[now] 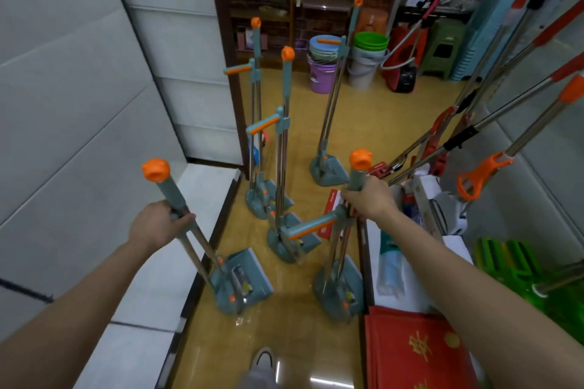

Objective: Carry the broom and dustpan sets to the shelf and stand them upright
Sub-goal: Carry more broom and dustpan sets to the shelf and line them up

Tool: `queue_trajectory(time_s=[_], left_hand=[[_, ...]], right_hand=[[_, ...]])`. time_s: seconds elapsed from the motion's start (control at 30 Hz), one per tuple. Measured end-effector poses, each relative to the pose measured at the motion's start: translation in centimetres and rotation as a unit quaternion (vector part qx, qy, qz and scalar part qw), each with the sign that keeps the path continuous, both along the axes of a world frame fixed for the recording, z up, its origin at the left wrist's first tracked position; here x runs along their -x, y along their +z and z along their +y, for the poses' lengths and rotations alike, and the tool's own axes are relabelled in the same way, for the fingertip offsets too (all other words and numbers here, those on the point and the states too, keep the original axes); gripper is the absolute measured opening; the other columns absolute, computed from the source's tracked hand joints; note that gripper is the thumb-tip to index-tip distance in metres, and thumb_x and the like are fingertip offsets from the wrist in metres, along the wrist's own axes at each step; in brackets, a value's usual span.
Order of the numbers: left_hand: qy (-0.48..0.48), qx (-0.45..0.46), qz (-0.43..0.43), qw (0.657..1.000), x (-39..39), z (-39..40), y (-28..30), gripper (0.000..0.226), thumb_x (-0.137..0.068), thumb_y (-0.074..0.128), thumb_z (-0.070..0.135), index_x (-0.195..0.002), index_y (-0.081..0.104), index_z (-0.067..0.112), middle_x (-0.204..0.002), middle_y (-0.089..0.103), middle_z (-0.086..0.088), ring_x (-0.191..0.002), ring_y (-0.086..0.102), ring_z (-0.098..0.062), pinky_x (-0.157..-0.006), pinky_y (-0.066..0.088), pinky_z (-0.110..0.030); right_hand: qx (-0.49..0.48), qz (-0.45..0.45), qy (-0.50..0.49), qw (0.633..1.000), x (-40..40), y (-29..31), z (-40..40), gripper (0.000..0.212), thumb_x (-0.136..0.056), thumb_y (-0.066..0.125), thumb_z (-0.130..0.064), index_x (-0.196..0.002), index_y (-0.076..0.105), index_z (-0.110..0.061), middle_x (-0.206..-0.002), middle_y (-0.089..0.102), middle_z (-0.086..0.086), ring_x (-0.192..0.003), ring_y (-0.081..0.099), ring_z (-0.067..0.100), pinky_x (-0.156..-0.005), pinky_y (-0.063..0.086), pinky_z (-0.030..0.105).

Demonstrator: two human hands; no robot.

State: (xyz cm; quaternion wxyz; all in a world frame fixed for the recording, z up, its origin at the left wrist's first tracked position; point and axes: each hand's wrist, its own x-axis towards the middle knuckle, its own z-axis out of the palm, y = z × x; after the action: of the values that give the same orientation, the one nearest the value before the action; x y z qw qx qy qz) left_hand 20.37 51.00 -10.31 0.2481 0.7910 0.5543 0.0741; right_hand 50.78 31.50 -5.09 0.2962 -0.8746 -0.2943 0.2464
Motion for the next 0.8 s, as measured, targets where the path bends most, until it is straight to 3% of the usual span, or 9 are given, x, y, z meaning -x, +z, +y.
queue_trajectory(time_s=[0.2,0.3,0.37,0.47,0.53,0.63,0.8], left_hand=[[0.103,-0.038,-0.123,0.986,3.9,-2.6,1.3,0.011,-0.077,0.066,0.022,-0.087,0.068,0.018,-0.095,0.069,-0.009,-0.088,0.063,-0.030,-0.080,0.053,-0.042],[0.092,-0.029,-0.128,0.987,5.5,-3.4,1.8,0.012,-0.076,0.069,0.018,-0.087,0.068,0.016,-0.094,0.069,-0.007,-0.089,0.063,-0.027,-0.080,0.051,-0.038],[0.075,-0.023,-0.122,0.989,6.2,-4.0,1.9,0.009,-0.075,0.070,0.017,-0.083,0.068,0.017,-0.093,0.069,-0.007,-0.090,0.063,-0.026,-0.080,0.050,-0.037],[0.055,-0.020,-0.109,0.992,6.7,-4.6,1.9,0.009,-0.074,0.071,0.017,-0.081,0.067,0.018,-0.092,0.069,-0.006,-0.089,0.063,-0.027,-0.077,0.049,-0.034],[0.055,-0.030,-0.100,0.993,6.9,-4.8,2.1,0.009,-0.072,0.072,0.020,-0.078,0.066,0.023,-0.092,0.071,-0.006,-0.090,0.064,-0.028,-0.078,0.050,-0.036],[0.044,-0.024,-0.102,0.994,7.7,-4.7,1.9,0.011,-0.071,0.071,0.024,-0.071,0.061,0.030,-0.092,0.072,-0.004,-0.089,0.065,-0.027,-0.080,0.052,-0.038],[0.000,-0.010,-0.098,0.995,9.2,-3.6,1.8,0.017,-0.069,0.069,0.029,-0.062,0.055,0.035,-0.087,0.069,0.000,-0.083,0.065,-0.024,-0.078,0.055,-0.043]], right_hand=[[-0.022,-0.010,0.034,0.999,4.0,1.5,1.3,0.020,-0.085,0.062,-0.023,-0.084,0.056,-0.004,-0.081,0.057,0.014,-0.070,0.056,0.028,-0.054,0.042,0.033],[-0.052,0.020,0.026,0.998,5.6,2.2,2.2,0.017,-0.085,0.062,-0.021,-0.084,0.056,-0.005,-0.078,0.057,0.012,-0.060,0.057,0.025,-0.051,0.047,0.033],[-0.069,0.057,0.030,0.996,7.2,2.5,2.9,0.015,-0.085,0.063,-0.019,-0.081,0.056,-0.006,-0.071,0.055,0.009,-0.059,0.060,0.028,-0.057,0.057,0.041],[-0.088,0.097,0.041,0.991,10.4,2.7,4.6,0.012,-0.083,0.065,-0.017,-0.077,0.057,-0.009,-0.075,0.057,0.009,-0.078,0.068,0.036,-0.069,0.060,0.051],[-0.091,0.100,0.061,0.989,12.8,3.0,5.9,0.011,-0.081,0.066,-0.017,-0.077,0.060,-0.010,-0.081,0.061,0.012,-0.083,0.069,0.037,-0.069,0.060,0.052],[-0.087,0.082,0.102,0.988,16.6,3.5,8.1,0.021,-0.078,0.065,-0.018,-0.092,0.066,-0.002,-0.093,0.068,0.019,-0.078,0.070,0.037,-0.069,0.060,0.051],[-0.082,0.052,0.133,0.986,21.2,4.3,11.5,0.021,-0.078,0.065,-0.018,-0.091,0.066,-0.002,-0.089,0.066,0.014,-0.082,0.069,0.035,-0.073,0.059,0.050]])
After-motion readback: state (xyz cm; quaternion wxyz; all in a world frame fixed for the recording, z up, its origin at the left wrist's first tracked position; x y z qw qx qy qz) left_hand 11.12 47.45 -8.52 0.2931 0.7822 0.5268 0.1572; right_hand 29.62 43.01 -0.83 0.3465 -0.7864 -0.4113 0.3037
